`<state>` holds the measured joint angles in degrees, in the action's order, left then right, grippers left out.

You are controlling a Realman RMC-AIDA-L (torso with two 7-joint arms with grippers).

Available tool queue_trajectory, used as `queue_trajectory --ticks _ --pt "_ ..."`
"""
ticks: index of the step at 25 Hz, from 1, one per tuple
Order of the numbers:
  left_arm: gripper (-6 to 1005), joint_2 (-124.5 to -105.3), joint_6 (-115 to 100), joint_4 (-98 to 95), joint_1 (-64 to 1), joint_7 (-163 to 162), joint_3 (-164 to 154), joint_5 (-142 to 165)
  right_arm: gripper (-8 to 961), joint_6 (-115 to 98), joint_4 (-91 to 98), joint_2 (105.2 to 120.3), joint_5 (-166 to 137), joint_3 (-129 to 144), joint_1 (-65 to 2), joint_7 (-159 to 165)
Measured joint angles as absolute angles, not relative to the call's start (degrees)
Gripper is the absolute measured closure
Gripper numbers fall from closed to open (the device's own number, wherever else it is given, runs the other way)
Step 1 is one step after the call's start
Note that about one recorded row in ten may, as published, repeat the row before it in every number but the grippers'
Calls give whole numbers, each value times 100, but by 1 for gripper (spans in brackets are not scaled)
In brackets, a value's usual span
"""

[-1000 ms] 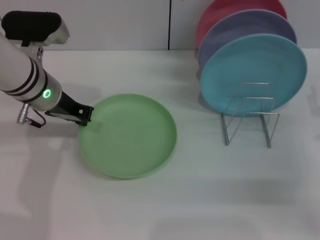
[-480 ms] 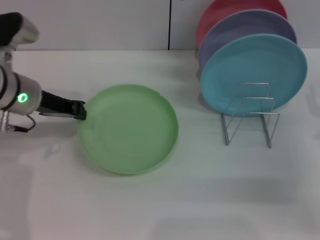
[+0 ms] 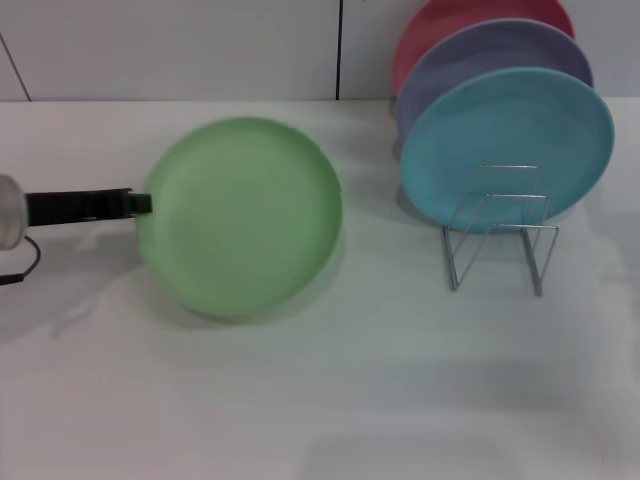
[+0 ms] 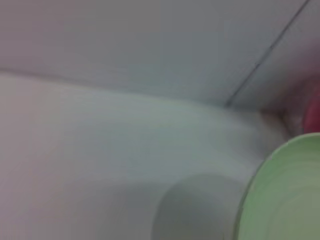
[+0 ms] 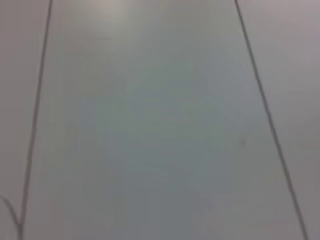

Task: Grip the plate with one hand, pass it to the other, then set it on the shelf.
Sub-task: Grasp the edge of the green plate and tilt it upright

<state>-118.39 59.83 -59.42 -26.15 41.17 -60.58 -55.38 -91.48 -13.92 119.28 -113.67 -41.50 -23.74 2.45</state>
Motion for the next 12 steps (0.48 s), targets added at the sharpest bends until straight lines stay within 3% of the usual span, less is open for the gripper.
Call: queue_trajectory --ticks 6,12 --pt "969 -11863 5340 -5497 -1973 5993 -6113 -7572 261 -9168 -1702 11928 -11370 -3692 -2372 215" --pt "969 -11863 5298 -4577 -1756 8180 -6059 -9681 260 -9211 -1973 11929 -11378 -3284 -2410 210"
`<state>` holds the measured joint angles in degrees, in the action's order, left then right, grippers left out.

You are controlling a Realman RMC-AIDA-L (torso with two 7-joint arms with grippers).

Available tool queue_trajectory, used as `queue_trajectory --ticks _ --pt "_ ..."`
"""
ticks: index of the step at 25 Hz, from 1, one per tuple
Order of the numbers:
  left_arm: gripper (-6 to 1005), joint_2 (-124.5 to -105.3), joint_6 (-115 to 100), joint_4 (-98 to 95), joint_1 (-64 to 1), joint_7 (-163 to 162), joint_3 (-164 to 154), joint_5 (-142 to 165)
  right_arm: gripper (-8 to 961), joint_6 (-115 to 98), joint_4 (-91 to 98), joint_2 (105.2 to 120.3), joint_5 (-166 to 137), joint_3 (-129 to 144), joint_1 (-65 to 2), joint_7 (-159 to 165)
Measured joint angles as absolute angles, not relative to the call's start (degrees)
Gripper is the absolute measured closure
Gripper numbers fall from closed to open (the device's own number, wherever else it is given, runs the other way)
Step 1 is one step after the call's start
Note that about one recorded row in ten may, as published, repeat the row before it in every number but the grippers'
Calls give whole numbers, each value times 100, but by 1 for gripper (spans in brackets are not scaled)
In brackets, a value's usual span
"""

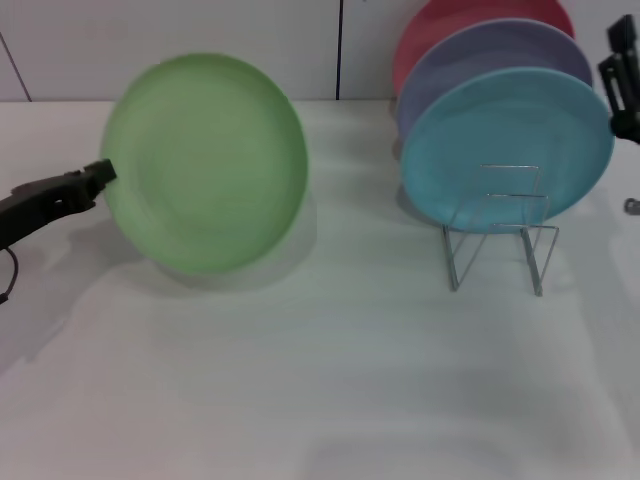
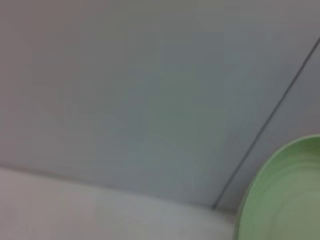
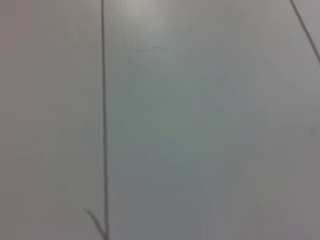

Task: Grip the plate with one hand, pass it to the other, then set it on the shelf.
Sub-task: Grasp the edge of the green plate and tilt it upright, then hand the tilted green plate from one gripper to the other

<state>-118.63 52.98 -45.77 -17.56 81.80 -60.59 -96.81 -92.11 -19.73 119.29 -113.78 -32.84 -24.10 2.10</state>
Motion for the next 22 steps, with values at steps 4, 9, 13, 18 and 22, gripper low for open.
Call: queue_trajectory --ticks 4,9,13,18,22 --pt "970 -11880 5417 -3888 -1730 9623 -6093 -11018 260 -9148 -2147 11928 -11391 -3026 -2459 165" --pt "969 -11885 5773 -2941 -1892 11150 -6097 -12223 261 -8807 -2287 11933 -11392 -2809 -2564 137" --pt "969 -11884 6136 -2322 -2000 12036 -6098 -12966 261 -8564 -2358 11935 -11392 -2741 -2653 136" --pt "970 -11905 6638 -1692 -2082 12928 -6060 -13809 260 -8251 -2516 11932 -11392 -2613 -2730 134" --pt "970 -11912 7015 -1053 -2271 13625 -6051 -14532 260 -7891 -2727 11929 -11392 -2495 -2771 133"
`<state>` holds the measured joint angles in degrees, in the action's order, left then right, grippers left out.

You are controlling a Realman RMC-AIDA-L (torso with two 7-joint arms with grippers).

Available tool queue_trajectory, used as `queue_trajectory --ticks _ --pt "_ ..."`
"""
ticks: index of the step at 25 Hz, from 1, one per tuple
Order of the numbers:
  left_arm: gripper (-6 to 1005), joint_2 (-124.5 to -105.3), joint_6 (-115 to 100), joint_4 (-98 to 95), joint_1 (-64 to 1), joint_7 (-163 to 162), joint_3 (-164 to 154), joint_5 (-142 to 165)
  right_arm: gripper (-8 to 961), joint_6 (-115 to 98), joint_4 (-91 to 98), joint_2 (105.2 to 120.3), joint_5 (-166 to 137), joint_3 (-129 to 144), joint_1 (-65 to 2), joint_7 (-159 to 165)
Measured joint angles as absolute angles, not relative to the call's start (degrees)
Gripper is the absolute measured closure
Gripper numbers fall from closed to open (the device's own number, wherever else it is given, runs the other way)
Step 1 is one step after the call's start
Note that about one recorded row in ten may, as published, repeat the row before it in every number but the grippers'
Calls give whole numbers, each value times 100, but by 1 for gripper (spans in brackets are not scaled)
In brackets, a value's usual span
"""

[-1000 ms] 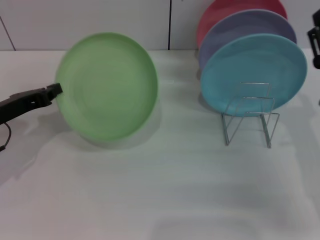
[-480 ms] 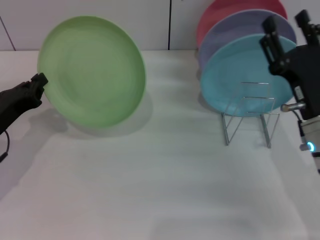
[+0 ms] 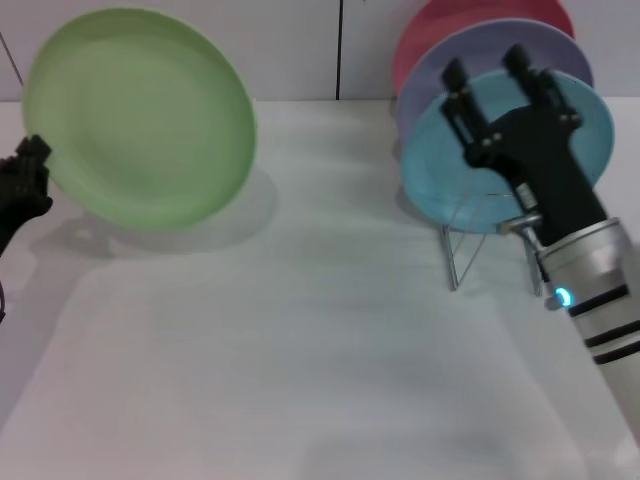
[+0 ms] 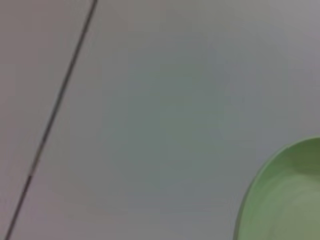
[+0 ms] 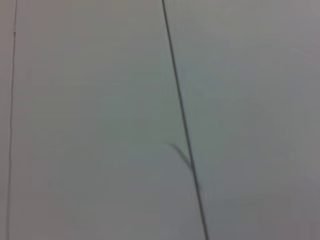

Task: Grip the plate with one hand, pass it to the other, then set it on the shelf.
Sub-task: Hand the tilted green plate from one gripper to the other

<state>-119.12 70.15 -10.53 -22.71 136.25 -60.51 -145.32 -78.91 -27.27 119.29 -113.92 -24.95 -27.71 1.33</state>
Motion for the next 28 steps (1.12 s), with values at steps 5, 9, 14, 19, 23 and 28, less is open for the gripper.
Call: queue_trajectory --ticks 5,9,14,19,23,28 --pt "969 -11918 7449 -381 -2566 14389 -6038 -15235 261 -7426 -3017 11927 -11412 -2374 -2803 137" --pt "969 -11918 7624 -181 -2684 14615 -5972 -15314 261 -6938 -3277 11926 -11493 -2351 -2832 170" --pt "970 -11918 7817 -78 -2688 14673 -5958 -15311 261 -6261 -3579 11925 -11536 -2348 -2929 194" --pt "969 -11918 8035 54 -2659 14784 -6005 -15253 261 -5883 -3696 11918 -11584 -2347 -3052 366" --pt "969 -11918 8062 74 -2669 14895 -6025 -15145 261 -5753 -3723 11923 -11763 -2365 -3062 523" --pt "969 -11918 8018 90 -2709 14940 -6029 -15011 261 -5741 -3727 11938 -11778 -2349 -2978 533"
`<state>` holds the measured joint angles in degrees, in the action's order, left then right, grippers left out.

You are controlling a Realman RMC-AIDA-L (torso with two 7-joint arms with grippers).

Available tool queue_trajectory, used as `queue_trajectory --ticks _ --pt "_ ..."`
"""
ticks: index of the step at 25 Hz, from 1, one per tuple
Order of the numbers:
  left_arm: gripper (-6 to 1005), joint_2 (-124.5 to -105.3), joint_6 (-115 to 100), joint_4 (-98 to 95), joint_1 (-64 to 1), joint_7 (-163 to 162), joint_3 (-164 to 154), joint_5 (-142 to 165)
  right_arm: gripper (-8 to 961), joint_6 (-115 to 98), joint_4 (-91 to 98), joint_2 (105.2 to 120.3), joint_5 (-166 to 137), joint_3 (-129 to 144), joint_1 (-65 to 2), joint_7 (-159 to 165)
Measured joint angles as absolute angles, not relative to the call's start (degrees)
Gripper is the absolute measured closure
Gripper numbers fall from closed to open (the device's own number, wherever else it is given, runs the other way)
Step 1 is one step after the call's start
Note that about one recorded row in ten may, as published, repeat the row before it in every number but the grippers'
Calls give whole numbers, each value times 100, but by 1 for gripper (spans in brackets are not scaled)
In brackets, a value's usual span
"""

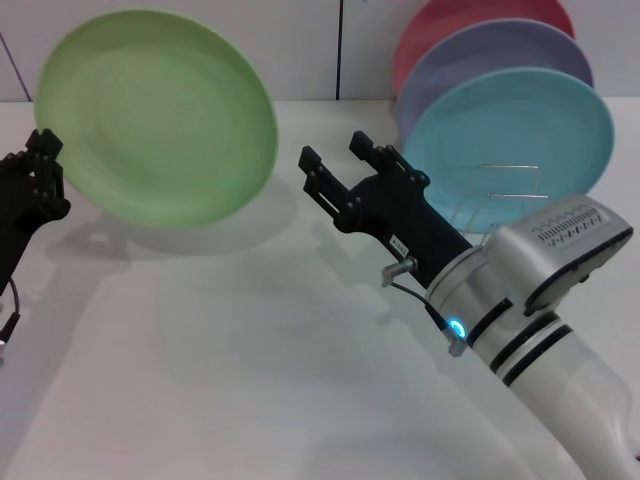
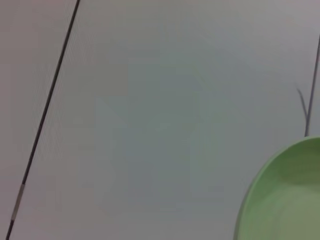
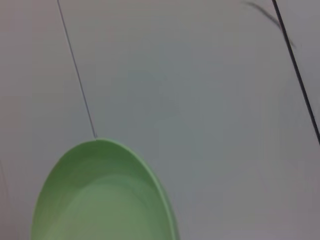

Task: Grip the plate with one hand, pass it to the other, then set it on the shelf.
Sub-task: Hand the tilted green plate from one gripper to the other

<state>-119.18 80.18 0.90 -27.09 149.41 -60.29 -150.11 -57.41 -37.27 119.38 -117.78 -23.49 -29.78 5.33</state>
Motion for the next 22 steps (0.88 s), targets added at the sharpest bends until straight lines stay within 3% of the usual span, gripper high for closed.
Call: queue_trajectory --ticks 22 --pt "970 -11918 7649 312 -2792 15220 -5983 -14673 260 -5658 -3735 11935 -11992 -2297 -2710 503"
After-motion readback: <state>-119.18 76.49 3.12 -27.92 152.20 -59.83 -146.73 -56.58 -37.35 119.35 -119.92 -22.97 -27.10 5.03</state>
